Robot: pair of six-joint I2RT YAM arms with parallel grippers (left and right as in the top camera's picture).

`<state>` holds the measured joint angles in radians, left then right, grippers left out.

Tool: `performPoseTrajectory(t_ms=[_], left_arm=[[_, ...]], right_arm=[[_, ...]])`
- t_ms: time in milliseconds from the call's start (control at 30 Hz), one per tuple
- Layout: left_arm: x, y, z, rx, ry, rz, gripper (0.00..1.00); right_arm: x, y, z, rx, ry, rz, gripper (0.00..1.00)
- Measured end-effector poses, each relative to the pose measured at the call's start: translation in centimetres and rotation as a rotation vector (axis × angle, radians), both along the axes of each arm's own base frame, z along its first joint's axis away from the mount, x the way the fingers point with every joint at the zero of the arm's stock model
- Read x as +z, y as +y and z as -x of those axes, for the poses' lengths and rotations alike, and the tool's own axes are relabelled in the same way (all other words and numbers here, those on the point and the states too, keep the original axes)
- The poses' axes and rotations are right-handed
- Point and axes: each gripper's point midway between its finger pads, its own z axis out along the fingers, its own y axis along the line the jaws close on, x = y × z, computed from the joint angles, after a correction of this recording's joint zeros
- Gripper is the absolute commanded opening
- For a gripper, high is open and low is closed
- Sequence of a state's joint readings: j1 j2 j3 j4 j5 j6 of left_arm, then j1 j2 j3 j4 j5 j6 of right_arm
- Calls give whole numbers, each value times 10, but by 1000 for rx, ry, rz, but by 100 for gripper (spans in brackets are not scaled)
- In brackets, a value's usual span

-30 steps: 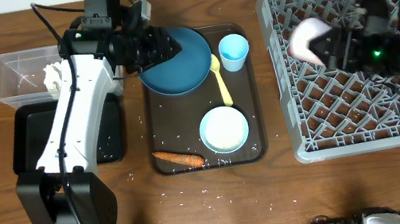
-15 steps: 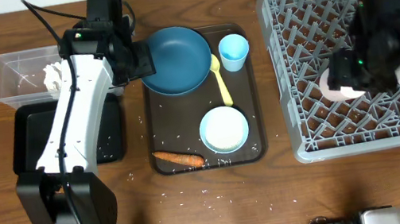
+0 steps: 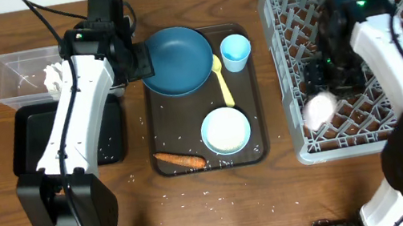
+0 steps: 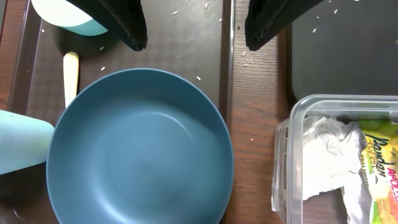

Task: Sort waste into correct bins and load items into the dishwasher rack
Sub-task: 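Place the pink cup upside down in the rack with the right gripper, then grasp the light-blue cup with the left gripper and lift it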

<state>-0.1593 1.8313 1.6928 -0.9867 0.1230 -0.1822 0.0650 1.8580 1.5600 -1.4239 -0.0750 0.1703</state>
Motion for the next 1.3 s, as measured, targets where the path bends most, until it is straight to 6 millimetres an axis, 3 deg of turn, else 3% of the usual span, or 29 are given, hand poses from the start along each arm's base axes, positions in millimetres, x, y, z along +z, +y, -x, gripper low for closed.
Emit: performPoseTrajectory(t_ms=[233,300,400,500,633,733,833,933,1033,1300], left_arm=[[2,-18,-3,-63,-31,-8,59],[5,-30,-8,-93,-66,-5,66],[15,-56,-21,-150,-157,11,89],[31,-91,-37,-216,-275,69,93],[46,-136,-57,-301,-411,155,93],[32,-160,-67,-342,-434,184,93],[-7,-177,-77,-375,-403,185,93],[-41,-182,-79,-389,-349,170,87],[-65,-181,-77,-391,-302,158,74],[-73,-194,-67,-424,-276,165,61]], right_arm=[[-9,5,-6,21,-2,-7,94],[-9,5,-6,24,0,-7,99],[-5,4,-5,27,3,-8,99],[12,4,-11,31,-31,-14,99],[58,-2,-23,29,-172,-27,99],[91,-4,-22,34,-285,-31,99],[116,-4,-16,43,-369,-33,98],[123,-4,-13,51,-391,-33,98],[123,-4,-13,55,-391,-33,98],[123,-4,-15,58,-398,-33,98]])
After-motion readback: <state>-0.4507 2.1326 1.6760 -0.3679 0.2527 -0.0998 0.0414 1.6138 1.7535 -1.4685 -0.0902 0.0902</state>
